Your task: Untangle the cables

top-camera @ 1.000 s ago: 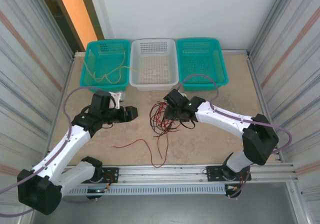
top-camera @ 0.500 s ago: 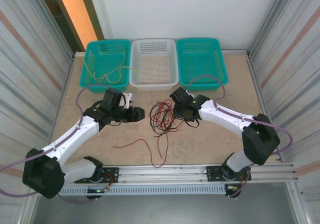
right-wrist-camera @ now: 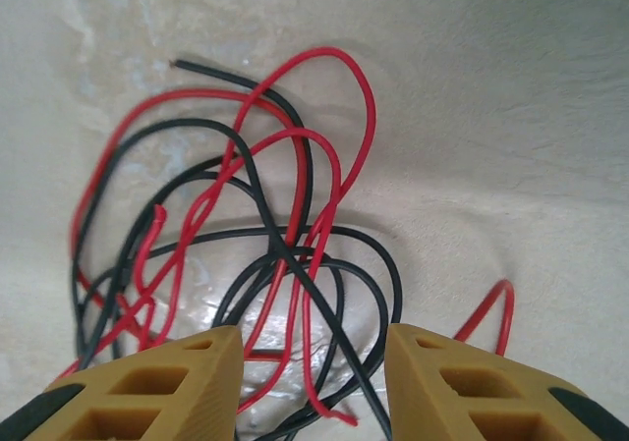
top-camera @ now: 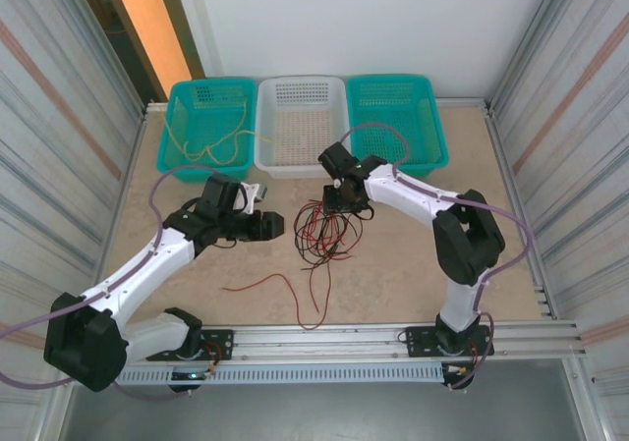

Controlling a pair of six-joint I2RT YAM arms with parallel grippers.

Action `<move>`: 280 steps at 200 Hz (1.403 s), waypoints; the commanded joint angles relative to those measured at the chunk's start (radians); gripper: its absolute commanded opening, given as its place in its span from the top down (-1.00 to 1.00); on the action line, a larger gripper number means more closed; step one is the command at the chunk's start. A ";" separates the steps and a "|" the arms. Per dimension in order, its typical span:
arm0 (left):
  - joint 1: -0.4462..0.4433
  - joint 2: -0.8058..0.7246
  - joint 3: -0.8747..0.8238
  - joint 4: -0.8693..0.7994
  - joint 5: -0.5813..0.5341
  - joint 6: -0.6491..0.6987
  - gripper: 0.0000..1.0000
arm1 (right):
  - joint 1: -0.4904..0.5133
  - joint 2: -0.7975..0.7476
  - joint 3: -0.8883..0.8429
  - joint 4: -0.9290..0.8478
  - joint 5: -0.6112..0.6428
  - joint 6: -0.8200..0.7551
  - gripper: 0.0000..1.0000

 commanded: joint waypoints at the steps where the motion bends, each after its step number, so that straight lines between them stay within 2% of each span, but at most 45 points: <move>1: -0.004 -0.011 0.027 -0.016 0.018 0.025 -0.06 | -0.013 0.047 0.036 -0.061 -0.028 -0.076 0.18; 15: -0.004 -0.010 0.023 -0.009 0.023 0.013 -0.06 | -0.014 0.072 0.041 -0.055 -0.039 -0.082 0.20; 25: -0.004 -0.011 0.019 -0.004 0.026 0.009 -0.06 | -0.012 0.088 0.047 -0.055 -0.038 -0.084 0.28; 44: -0.005 -0.004 0.017 -0.004 0.028 0.014 -0.07 | -0.006 0.092 0.053 -0.062 0.017 -0.069 0.66; 58: -0.005 0.007 0.015 -0.001 0.036 0.013 -0.07 | -0.005 0.060 0.045 -0.055 0.041 -0.055 0.83; 88: -0.016 0.038 0.020 0.018 0.033 0.002 -0.13 | 0.038 -0.083 0.003 0.010 0.081 -0.073 1.00; 119: -0.024 0.069 0.051 0.053 0.046 0.000 -0.23 | 0.132 -0.214 -0.004 0.036 0.178 -0.130 1.00; 171: -0.030 0.138 0.134 0.078 0.044 0.003 -0.25 | 0.246 -0.339 0.069 0.015 0.306 -0.166 1.00; 207: -0.030 0.131 0.144 0.072 -0.013 0.007 -0.23 | 0.269 -0.461 0.061 0.082 0.308 -0.174 1.00; 249: -0.030 0.125 0.146 0.091 -0.038 -0.005 -0.06 | 0.269 -0.581 0.033 0.153 0.271 -0.168 1.00; 265: -0.030 0.126 0.148 0.104 -0.042 -0.013 0.07 | 0.269 -0.610 0.032 0.159 0.267 -0.164 1.00; 280: -0.030 0.123 0.162 0.103 -0.047 -0.020 0.27 | 0.268 -0.640 0.015 0.175 0.264 -0.159 1.00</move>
